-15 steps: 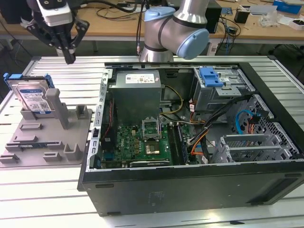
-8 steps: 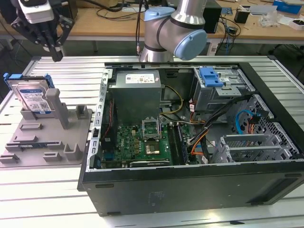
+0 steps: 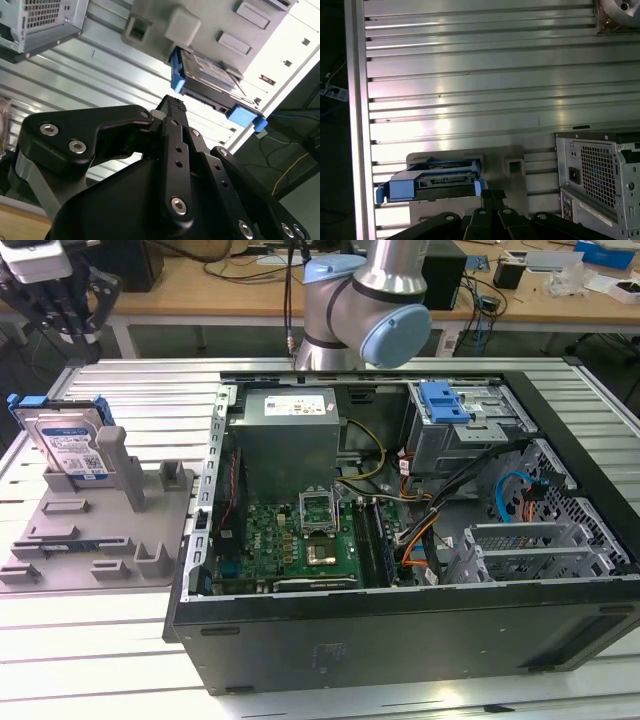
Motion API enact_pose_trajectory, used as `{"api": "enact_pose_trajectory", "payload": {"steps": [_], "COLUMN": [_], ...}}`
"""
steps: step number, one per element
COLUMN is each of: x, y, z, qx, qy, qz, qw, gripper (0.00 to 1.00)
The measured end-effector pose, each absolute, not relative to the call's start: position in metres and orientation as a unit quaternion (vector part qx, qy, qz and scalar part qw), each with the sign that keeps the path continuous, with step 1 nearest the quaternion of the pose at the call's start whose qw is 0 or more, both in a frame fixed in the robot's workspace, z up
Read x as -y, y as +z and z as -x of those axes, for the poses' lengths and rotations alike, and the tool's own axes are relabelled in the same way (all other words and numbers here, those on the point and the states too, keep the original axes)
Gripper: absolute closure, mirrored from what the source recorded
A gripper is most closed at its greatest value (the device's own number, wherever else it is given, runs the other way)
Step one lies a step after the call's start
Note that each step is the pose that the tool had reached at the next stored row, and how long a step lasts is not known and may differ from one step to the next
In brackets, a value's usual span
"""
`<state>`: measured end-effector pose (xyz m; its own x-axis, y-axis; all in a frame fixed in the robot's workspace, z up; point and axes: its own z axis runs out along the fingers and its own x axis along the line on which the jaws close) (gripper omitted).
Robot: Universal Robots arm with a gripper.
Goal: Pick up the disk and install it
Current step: 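Reach for the disk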
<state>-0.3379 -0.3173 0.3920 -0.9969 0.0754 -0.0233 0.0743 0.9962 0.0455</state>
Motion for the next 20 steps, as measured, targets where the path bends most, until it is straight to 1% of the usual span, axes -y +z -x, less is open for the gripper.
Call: {"api": "enact_pose_trajectory", "payload": {"steps": [10,20], "x": [0.301,0.300], "y": [0.391,0.391], "z": [0.380,0.386], "qx": [-0.999,-0.999], "qy": [0.022,0.022], "qz": [-0.038,-0.037], "qw": [0.013,0.012], "gripper": [0.89,0.89]}}
